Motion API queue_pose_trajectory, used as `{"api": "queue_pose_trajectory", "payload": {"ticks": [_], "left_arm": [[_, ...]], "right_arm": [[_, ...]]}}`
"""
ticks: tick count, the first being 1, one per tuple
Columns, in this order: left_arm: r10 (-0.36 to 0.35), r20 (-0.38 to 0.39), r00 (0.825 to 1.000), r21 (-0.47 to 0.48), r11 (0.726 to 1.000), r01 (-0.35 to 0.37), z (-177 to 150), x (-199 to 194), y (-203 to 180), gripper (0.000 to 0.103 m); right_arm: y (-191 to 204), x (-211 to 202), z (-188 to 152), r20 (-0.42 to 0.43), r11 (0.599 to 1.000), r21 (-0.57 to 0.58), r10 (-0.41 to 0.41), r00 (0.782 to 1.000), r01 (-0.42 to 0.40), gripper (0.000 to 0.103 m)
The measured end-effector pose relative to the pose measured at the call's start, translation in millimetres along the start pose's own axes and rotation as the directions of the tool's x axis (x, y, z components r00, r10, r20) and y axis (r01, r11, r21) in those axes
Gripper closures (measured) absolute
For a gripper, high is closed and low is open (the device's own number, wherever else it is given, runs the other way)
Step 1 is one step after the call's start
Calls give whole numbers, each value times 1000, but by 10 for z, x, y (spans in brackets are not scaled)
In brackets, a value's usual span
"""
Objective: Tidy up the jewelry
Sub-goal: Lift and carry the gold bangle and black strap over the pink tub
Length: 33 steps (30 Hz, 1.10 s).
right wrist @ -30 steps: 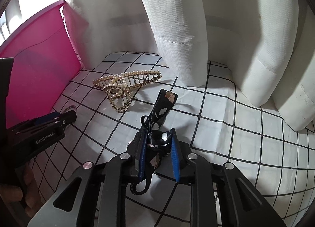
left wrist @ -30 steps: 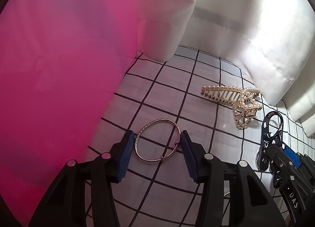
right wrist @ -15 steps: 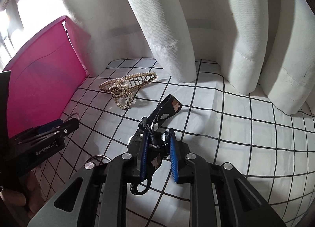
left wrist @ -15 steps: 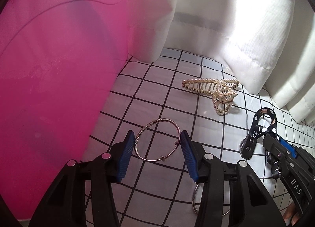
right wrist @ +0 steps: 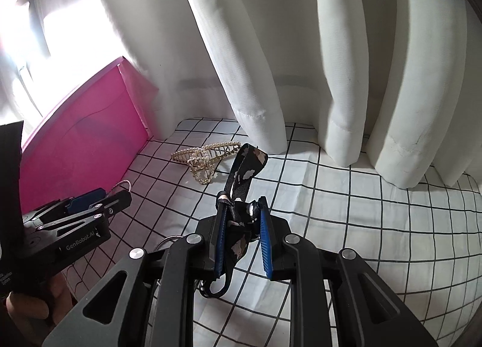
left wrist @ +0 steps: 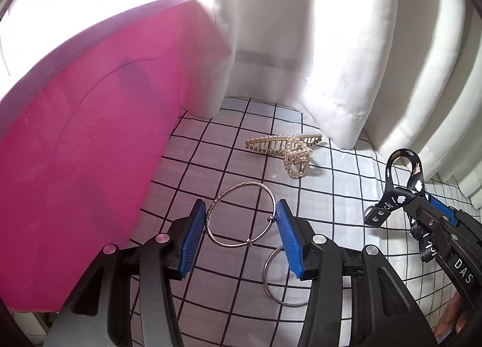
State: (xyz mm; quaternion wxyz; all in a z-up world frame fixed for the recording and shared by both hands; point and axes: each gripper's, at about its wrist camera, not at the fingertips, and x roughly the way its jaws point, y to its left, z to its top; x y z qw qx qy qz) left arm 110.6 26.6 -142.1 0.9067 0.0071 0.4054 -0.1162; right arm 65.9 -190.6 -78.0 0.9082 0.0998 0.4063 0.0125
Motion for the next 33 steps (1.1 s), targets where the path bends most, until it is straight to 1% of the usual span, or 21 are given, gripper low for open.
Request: {"api": "queue_pose_trajectory", "payload": {"ticks": [6,12,15,18,22,28,33], "left_arm": [[-23,50,999,30,999,22,47,-398,-119,56],[-40,115,993,52,998,35,161,-859,-217,56],[-43,140,989,49,998,37,217,-1064,-234,56],[-41,169,985,42,999,34,280,-1241,-229,56],[-39,213,976,30,999,33,368,-1496,-196,56],[-28,285,958,3,1000,28,500,-1871,-76,56],[17,342,940,-36,999,-5,604,-2135,175,56]], "right_arm": [[12,-468,58,51,1000,-9,3,999,-3,84],[113,-871,168,103,999,-31,18,994,-15,84],[193,-1033,258,131,998,-51,33,991,-27,84],[308,-1110,391,158,996,-72,56,986,-45,84],[441,-1288,495,198,992,-105,88,976,-68,84],[692,-1460,673,240,981,-161,149,959,-113,84],[1008,-1474,808,254,961,-221,221,942,-166,84]]}}
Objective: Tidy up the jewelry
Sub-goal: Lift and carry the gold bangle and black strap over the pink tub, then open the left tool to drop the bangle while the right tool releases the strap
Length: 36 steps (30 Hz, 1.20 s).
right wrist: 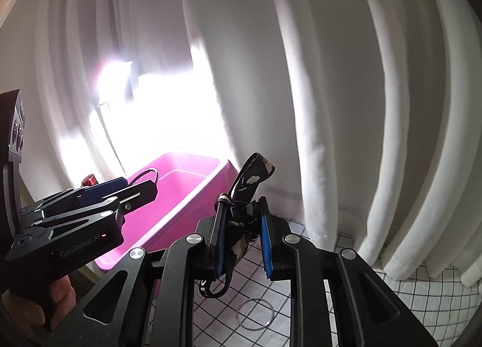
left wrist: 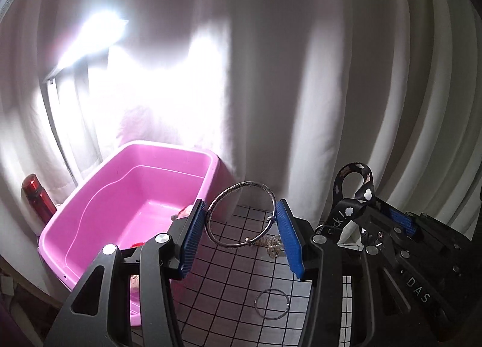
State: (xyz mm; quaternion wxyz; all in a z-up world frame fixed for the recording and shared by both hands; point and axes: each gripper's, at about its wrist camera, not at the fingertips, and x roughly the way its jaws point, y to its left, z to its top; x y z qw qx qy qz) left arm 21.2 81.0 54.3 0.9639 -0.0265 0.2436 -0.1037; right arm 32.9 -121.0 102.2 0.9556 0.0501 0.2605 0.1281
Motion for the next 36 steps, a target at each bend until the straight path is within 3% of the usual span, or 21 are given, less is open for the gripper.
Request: {"api": "queue_pose_trajectory", "payload": {"ticks": [8,17,25,36], "left_arm": [[147,22,989,-74,987,-145,161,-111,734,56],[259,-53,964,-148,953,-264,34,27,1511,56],[260,-162,952,-187,939,-289,-169,438,1903,56],[243,-274,931,-194,934,-300,-327,845,2120,55]], "right_arm": [[593,320,264,4,989,-70,128,992,-127,84],[1191,927,322,-91,964,-120,226,970,-236,84],[1566,1567,205,-222,956,-146,220,950,-256,84],[1578,2093,83,-348,970,-131,148,926,-204,83]]}}
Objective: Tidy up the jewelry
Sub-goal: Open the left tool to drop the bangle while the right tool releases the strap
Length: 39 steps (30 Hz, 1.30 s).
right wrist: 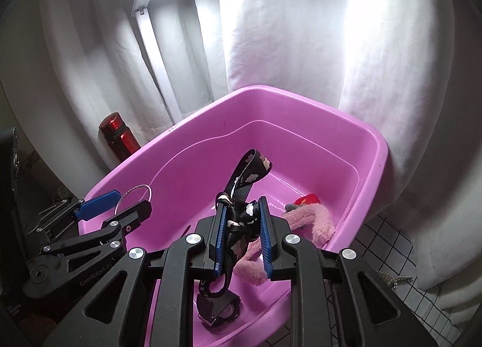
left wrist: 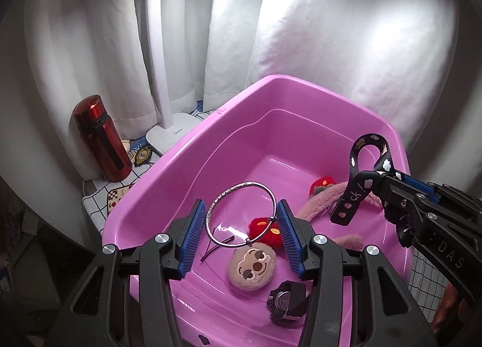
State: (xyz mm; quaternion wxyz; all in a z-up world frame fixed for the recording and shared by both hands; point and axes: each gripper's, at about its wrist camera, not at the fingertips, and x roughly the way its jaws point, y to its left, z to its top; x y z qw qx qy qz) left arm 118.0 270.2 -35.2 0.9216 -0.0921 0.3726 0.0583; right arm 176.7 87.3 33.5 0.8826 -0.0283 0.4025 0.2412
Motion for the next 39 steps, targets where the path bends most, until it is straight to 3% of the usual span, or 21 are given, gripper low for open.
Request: {"api": "queue_pose_trajectory", "payload": {"ticks": [3,9,11,12,19,26,34,39], "left_arm": [[-2,-17,1000,-3,1000,2,2,45,7,54],[11,-42,999,-12,1000,-12,-4,86,39,52],[30,-46,998,-18,999,-31,-4,91,62,25],[35,-37,999,-28,999,-36,-6,75,82,21],[49,-35,998,-47,998,-50,7,34,122,20],[44,-32,998,-62,997,-46,2,-8,138,19],[33,-29,999,-63,997,-35,6,-56,131,19],[30,-25,999,-64,997,-31,1,-96,125,19]], "right_arm": [[-6,79,31,-20,1000,-4,-25,999,25,82],[-18,125,25,-40,998,1,-55,998,55,59],[-23,111,21,-36,998,0,-70,997,71,52],[-21,109,24,-36,997,-1,-78,996,78,51],[-38,75,17,-35,993,1,-119,992,119,42],[16,97,24,-92,981,-59,-191,977,186,42],[70,124,23,-200,971,-138,-222,954,197,42],[132,103,49,-282,961,-207,-240,929,186,42]]}}
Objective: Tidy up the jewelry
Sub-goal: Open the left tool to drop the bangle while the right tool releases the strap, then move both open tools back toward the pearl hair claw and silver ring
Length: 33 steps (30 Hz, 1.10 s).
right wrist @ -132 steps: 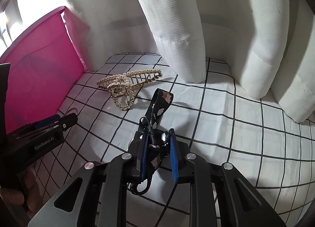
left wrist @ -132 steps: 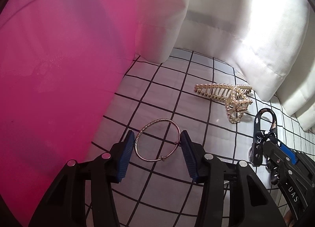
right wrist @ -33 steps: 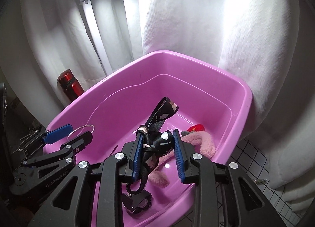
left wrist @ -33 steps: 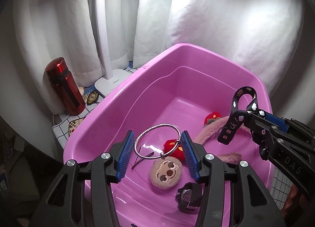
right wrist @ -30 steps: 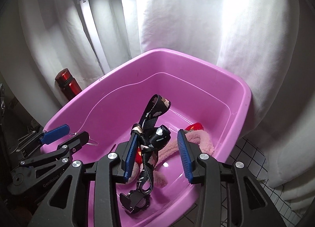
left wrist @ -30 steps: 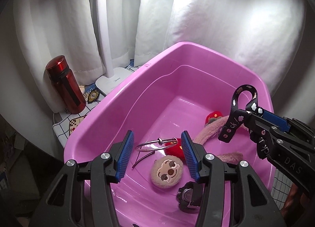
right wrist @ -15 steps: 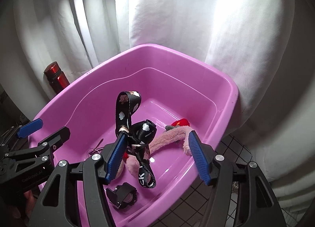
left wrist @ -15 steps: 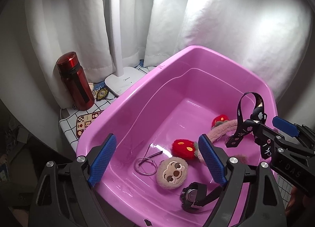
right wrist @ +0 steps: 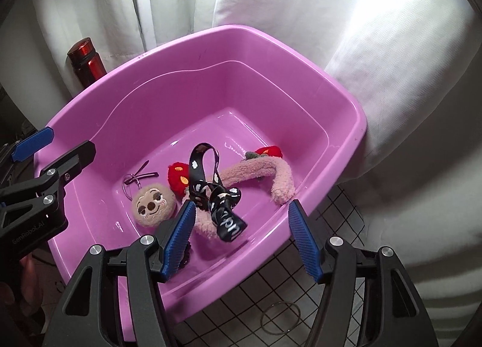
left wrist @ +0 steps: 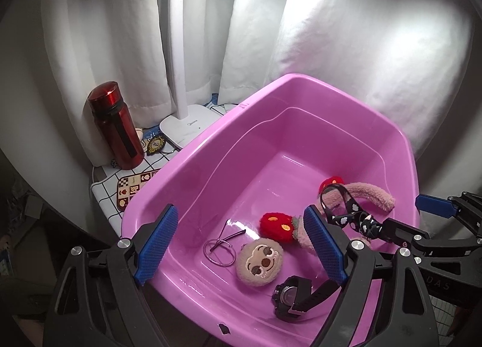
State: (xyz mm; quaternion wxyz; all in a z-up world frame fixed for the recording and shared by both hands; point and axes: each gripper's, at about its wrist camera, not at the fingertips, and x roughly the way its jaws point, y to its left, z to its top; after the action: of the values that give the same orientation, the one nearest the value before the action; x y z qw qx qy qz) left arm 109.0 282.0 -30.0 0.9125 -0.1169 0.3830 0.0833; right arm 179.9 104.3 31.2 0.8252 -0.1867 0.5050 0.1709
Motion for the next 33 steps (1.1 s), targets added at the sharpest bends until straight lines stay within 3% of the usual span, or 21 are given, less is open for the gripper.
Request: {"api": "queue_pose_trajectory", "payload": {"ticks": [20,27,33], "left_arm": [[-16,29,999,6,1000,16,-70,-332,-63,19],[-46,46,998,24,999,45,-169,-568,-213,19],[-89,63,994,45,995,86,-344,-820,-414,19]], "right_arm": [[-104,-453,-272,200,989,123,61,978,-87,42],[-202,-680,-567,271,979,178,47,962,-98,42],[-391,-960,-1034,332,966,246,-1,943,-86,41]]}}
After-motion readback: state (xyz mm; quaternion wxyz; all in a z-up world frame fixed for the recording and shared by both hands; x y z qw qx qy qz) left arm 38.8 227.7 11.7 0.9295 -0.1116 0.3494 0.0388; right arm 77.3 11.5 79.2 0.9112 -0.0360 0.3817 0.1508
